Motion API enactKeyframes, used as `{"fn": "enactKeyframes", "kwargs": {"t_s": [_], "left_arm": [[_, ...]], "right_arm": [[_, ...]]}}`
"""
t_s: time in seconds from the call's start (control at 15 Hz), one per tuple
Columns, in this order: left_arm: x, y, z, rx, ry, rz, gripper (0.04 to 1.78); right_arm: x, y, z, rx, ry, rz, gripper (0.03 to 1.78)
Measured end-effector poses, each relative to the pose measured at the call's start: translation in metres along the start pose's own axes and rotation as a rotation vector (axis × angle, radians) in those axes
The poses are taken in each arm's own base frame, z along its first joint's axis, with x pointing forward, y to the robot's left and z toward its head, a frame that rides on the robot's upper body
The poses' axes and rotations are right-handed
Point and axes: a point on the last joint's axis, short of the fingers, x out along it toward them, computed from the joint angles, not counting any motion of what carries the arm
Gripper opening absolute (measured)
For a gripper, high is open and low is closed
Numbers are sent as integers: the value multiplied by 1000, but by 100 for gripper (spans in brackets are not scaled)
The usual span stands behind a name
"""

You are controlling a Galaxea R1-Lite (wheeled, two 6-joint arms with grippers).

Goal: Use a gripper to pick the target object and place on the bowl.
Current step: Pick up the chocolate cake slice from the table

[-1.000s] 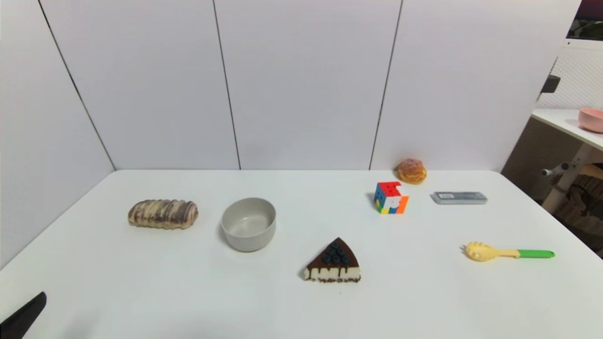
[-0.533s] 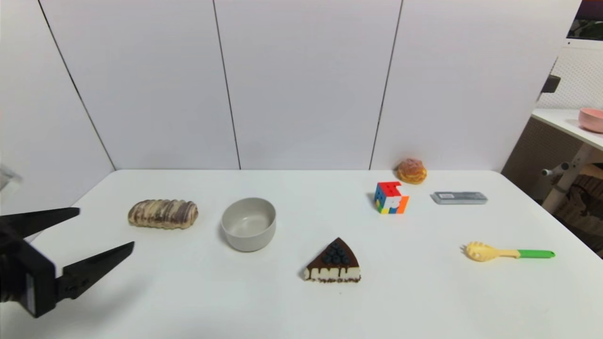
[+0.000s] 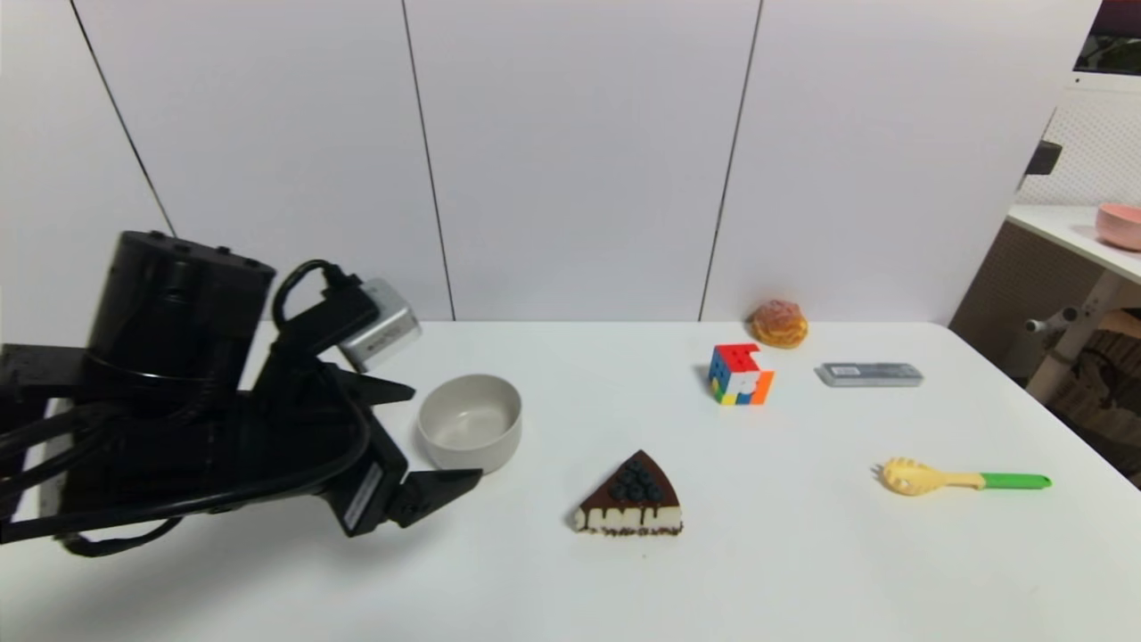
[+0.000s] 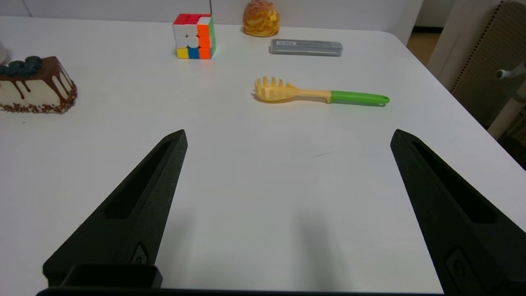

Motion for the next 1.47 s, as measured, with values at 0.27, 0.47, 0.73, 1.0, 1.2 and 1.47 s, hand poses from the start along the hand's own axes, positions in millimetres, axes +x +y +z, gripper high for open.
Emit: {"fn": "enactKeyframes", "kwargs": {"t_s": [0.27,0.47,0.73,1.0,1.2,1.47], "left_arm": [[39,-27,18,67,29,-119,171],[60,-46,28,109,35,-183,171],[93,-65,38,144,10,-225,171],[123,-74,47,157,2,-244,171],[141,-78,42,153,37,-255,171],[158,-81,34,139,75,-259,171]], "right_arm": [[0,0,0,0,0,1,171],[0,0,0,0,0,0,171],[0,0,0,0,0,0,171],[0,0,0,0,0,0,171],[0,0,0,0,0,0,171],[0,0,0,0,0,0,171]]}}
